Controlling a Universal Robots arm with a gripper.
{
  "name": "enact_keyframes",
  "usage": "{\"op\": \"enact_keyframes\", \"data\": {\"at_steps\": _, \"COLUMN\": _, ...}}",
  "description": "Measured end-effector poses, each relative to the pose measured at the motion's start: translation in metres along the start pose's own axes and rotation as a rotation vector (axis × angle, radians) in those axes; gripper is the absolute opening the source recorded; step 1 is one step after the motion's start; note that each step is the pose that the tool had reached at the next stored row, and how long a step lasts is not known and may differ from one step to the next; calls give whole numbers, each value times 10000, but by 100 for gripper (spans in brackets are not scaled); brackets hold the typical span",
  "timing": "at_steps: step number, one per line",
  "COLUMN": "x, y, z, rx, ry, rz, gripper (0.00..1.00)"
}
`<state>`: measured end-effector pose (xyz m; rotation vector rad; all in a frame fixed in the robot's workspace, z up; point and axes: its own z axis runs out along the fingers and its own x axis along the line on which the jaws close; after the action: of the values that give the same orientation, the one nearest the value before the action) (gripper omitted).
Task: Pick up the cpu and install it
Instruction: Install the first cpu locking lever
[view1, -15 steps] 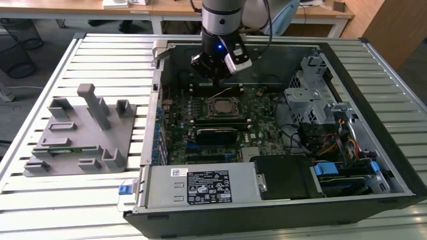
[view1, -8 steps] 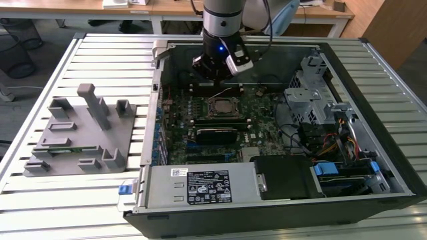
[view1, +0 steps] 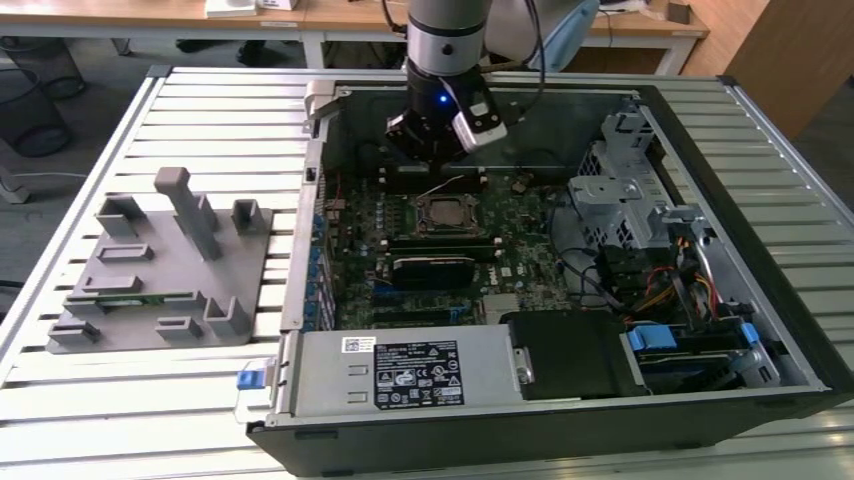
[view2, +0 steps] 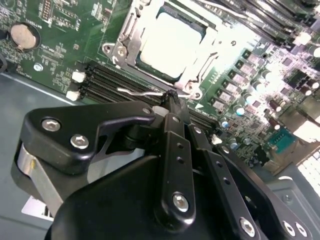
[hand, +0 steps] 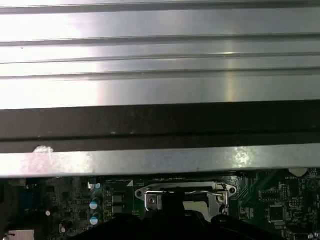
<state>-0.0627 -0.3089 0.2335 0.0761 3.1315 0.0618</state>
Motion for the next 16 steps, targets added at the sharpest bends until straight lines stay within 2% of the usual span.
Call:
{"op": "enact_keyframes", "data": {"at_steps": 5, "x": -27, "y": 43, "z": 9, "rx": 0, "ry": 0, "rz": -1, "gripper": 11}}
{"op": "enact_keyframes", "data": {"at_steps": 16, "x": -66, "y": 59, "z": 49, "rx": -1, "ry": 0, "rz": -22, "gripper": 11}}
